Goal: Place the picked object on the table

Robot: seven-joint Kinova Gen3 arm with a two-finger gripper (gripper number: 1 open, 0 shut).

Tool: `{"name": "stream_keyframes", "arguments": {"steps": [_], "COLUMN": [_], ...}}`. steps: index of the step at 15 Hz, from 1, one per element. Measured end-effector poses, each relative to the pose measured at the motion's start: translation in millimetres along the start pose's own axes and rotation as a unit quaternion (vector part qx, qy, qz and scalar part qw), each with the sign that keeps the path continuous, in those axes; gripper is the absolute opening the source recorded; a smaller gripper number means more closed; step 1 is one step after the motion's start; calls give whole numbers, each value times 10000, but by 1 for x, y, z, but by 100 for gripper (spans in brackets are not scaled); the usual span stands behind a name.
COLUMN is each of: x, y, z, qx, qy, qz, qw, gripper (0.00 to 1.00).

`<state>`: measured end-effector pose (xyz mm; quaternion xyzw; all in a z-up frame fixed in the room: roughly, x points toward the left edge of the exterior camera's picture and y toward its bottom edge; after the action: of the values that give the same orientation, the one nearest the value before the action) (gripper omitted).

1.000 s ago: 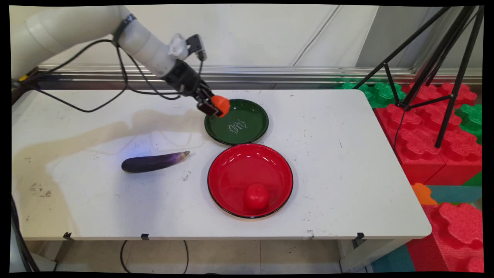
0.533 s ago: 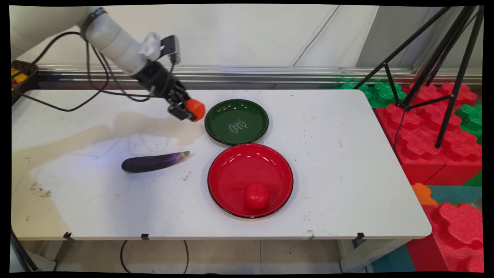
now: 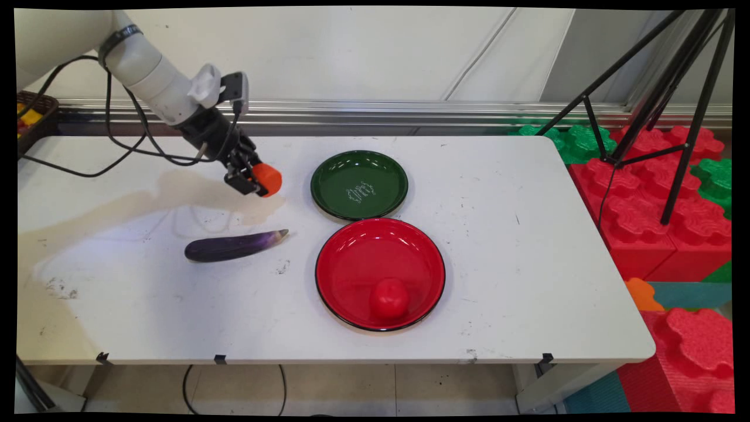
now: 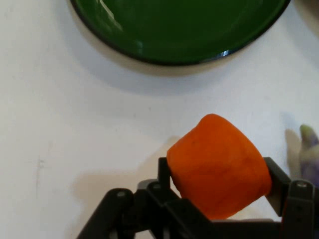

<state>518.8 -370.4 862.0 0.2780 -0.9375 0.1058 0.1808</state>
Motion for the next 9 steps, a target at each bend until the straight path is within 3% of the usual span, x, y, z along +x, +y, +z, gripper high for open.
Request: {"name": "stream_keyframes", "arguments": {"steps": [9], "x": [-32], "y": [-14], "z": [34], "qx": [-128], "qy": [-421], "qz": [-94], "qw": [9990], "gripper": [0]}}
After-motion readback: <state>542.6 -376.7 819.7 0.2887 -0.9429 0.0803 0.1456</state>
